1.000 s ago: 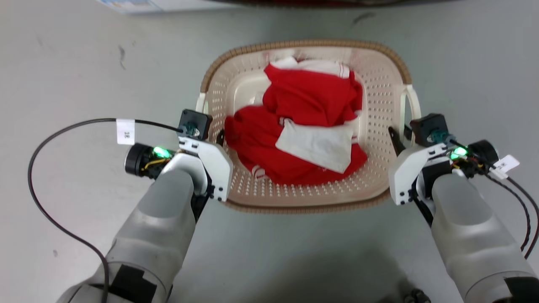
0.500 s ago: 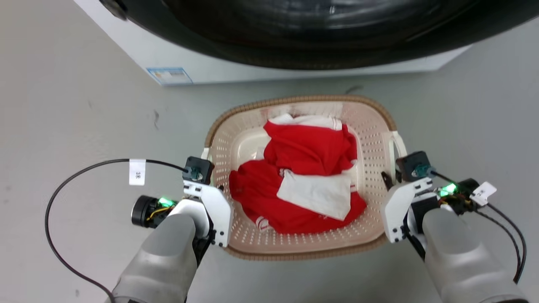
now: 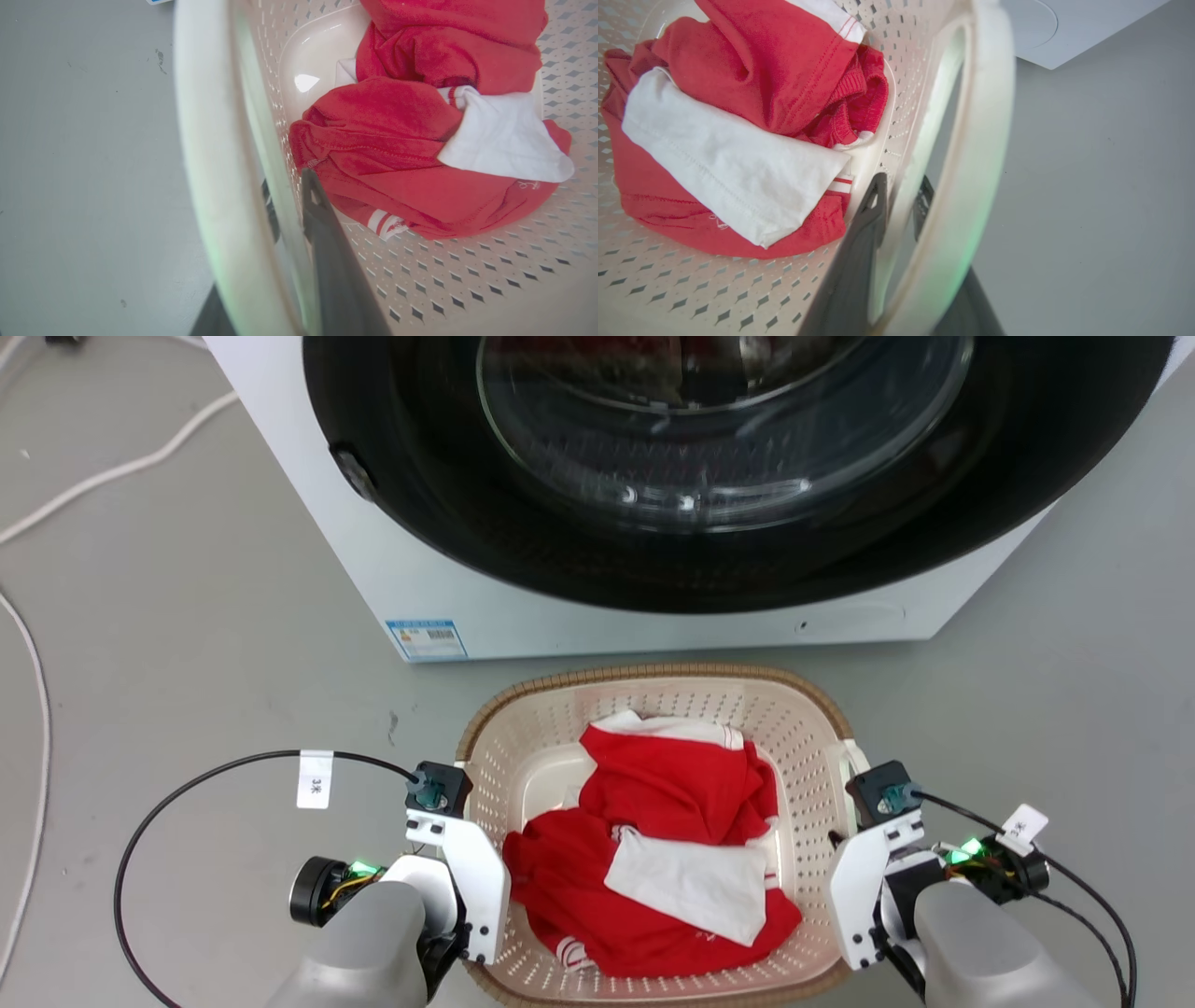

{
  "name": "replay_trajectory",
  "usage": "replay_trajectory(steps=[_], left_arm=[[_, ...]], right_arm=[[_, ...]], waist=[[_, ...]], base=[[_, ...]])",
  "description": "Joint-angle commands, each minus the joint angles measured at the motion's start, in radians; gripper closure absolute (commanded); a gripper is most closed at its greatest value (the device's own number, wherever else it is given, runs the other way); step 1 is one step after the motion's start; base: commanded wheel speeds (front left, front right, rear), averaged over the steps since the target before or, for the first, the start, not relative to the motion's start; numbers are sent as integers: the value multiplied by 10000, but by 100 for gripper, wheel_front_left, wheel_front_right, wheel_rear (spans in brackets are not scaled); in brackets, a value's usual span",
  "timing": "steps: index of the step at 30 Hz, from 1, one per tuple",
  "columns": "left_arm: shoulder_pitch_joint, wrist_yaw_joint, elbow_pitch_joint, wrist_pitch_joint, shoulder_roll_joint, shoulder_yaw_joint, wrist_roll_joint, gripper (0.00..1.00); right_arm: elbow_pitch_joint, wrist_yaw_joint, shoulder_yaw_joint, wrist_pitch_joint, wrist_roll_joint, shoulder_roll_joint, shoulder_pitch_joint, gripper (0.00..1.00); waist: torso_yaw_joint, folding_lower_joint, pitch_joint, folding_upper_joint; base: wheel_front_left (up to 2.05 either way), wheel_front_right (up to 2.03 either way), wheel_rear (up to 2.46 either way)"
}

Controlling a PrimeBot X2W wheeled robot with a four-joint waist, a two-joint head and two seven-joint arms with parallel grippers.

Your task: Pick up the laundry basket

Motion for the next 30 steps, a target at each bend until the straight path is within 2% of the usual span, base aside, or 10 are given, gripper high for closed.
replay_trajectory(steps=[1,18,30], left_arm=[[87,-51,-133,30,136,-131,-53,100],[1068,-44,-478,1146,567,-1494,-1489,100],[1044,-42,-554,1572,749,-2155,-2255,100]], right_arm=[[3,-3,201,137,103,-97,203,100],[-119,0,2054,1612,1935,-97,1183,100],[-27,0,2535,2198,2483,-108,1137,100]], waist=[[48,1,-478,0],[126,1,-2511,0],[44,1,-2949,0]], base=[[0,0,0],[0,0,0],[0,0,0]])
